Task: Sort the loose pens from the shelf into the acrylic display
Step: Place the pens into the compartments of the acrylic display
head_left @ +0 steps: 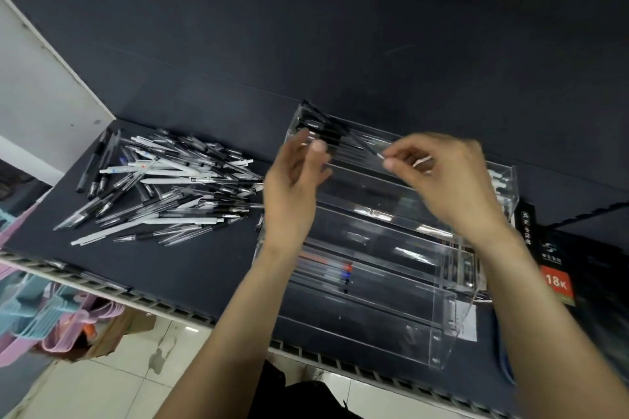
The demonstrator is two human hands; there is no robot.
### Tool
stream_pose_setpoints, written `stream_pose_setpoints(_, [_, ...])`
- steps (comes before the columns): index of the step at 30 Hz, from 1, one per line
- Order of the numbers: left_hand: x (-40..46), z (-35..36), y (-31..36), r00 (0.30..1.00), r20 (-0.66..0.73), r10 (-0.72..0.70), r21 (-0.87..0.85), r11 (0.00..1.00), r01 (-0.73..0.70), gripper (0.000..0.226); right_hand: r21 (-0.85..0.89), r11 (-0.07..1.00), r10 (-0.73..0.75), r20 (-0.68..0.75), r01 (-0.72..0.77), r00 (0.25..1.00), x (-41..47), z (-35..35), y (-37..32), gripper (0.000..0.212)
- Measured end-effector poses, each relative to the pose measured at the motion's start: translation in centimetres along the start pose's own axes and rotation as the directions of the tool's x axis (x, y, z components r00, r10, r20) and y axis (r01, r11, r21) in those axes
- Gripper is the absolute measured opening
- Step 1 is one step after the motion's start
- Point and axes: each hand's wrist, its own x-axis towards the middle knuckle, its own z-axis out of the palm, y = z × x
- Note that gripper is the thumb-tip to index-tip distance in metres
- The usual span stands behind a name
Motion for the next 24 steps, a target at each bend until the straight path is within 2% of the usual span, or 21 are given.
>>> stream_pose_setpoints(2, [2.1,-1.8,0.1,0.979,-0.078,0.189,0.244,0.956,-0.165,0.031,-0.065,0.998,0.021,-0.016,-0.022,1.000,1.1,-0.8,1.4,0.006])
stream_pose_setpoints(3, [3.1,-2.8,0.3,0.953,-0.062,0.296,0.373,0.893,-0.253,0.030,-0.090,0.995,0.032,0.004,-0.032,0.999,1.6,-0.9,2.0,0.007])
stream_pose_setpoints(4, [4.1,-3.7,0.4,0.925,0.002,0.380,0.485,0.809,-0.333,0.030,-0.106,0.994,0.035,0.033,-0.032,0.999,2.0,-0.9,2.4,0.007])
stream_pose_setpoints(6, [5.8,-4.8,0.6,0.871,0.195,0.452,0.620,0.631,-0.466,0.033,-0.130,0.991,0.026,0.098,-0.013,0.995,2.7,-0.5,2.7,0.006])
stream_pose_setpoints(9, [7.5,-5.2,0.5,0.783,0.438,0.442,0.670,0.419,-0.612,0.039,-0.148,0.989,0.011,0.165,0.014,0.986,3.4,0.2,2.6,0.006])
stream_pose_setpoints(13, [8.1,-5.0,-0.4,0.719,0.596,0.357,0.699,0.208,-0.684,0.044,-0.205,0.979,0.044,0.242,0.007,0.969,4.3,0.6,2.3,0.011])
stream_pose_setpoints(18, [8.2,-4.7,-1.0,0.688,0.658,0.305,0.714,0.039,-0.699,0.044,-0.302,0.953,0.052,0.282,0.037,0.958,4.5,1.0,2.2,0.016])
stream_pose_setpoints(24, [8.6,-4.9,-1.2,0.656,0.695,0.294,0.698,-0.060,-0.713,0.042,-0.266,0.963,0.020,0.199,0.034,0.980,3.7,1.3,1.6,0.014])
